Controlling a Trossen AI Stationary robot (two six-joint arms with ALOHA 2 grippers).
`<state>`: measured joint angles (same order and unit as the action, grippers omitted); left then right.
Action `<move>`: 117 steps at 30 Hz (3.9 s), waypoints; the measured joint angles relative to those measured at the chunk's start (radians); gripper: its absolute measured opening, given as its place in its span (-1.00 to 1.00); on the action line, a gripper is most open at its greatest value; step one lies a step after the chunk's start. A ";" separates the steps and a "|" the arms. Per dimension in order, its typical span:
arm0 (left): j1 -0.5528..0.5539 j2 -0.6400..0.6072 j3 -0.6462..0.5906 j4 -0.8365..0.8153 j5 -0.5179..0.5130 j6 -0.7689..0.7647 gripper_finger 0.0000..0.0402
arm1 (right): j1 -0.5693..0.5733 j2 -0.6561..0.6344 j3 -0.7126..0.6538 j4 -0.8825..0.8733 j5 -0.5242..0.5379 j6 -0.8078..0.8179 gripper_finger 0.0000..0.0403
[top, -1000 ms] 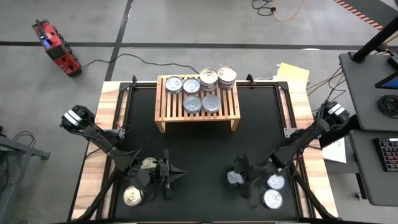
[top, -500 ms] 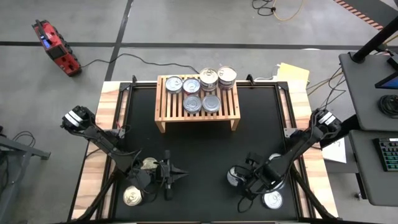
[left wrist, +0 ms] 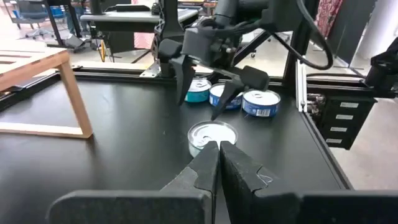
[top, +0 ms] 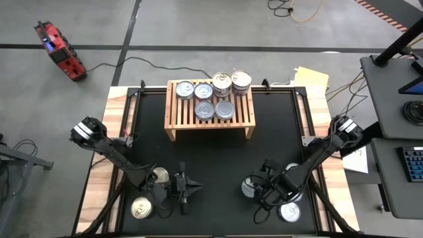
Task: Stack canned seafood by type on shelf
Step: Put the light green tuna can on the shelf aligned with the other green tuna can
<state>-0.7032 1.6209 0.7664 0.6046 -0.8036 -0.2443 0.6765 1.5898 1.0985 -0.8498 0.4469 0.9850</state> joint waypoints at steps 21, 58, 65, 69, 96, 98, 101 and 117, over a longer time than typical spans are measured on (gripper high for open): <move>0.014 0.179 0.227 -0.017 -0.078 0.338 -0.99 | 0.021 0.003 -0.029 0.030 0.159 -0.040 0.14; 0.039 0.161 0.226 -0.301 0.088 0.213 -0.99 | 0.123 0.004 -0.151 0.238 0.115 0.062 -0.93; 0.042 0.161 0.226 -0.330 0.039 0.203 -0.99 | 0.110 0.004 -0.223 0.376 0.104 0.012 -0.95; 0.048 0.161 0.226 -0.337 0.031 0.199 -0.99 | 0.090 0.005 -0.251 0.464 0.106 -0.049 -0.95; 0.068 0.160 0.128 -0.118 0.183 0.006 -0.99 | 0.052 -0.076 -0.277 0.671 0.192 -0.441 -0.95; 0.086 0.160 0.073 0.055 0.361 0.069 -1.00 | 0.067 -0.086 -0.305 0.721 0.214 -0.494 -0.95; 0.111 0.167 -0.019 0.326 0.567 0.125 -1.00 | 0.070 -0.098 -0.356 0.833 0.226 -0.563 -0.95; 0.137 0.170 -0.139 0.362 0.262 -0.104 -1.00 | 0.078 -0.087 -0.391 0.621 0.039 -0.043 -0.95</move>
<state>-0.5667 1.7905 0.6278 0.9670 -0.5416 -0.3486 0.7542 1.5029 0.7072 -0.2284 0.4859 0.9419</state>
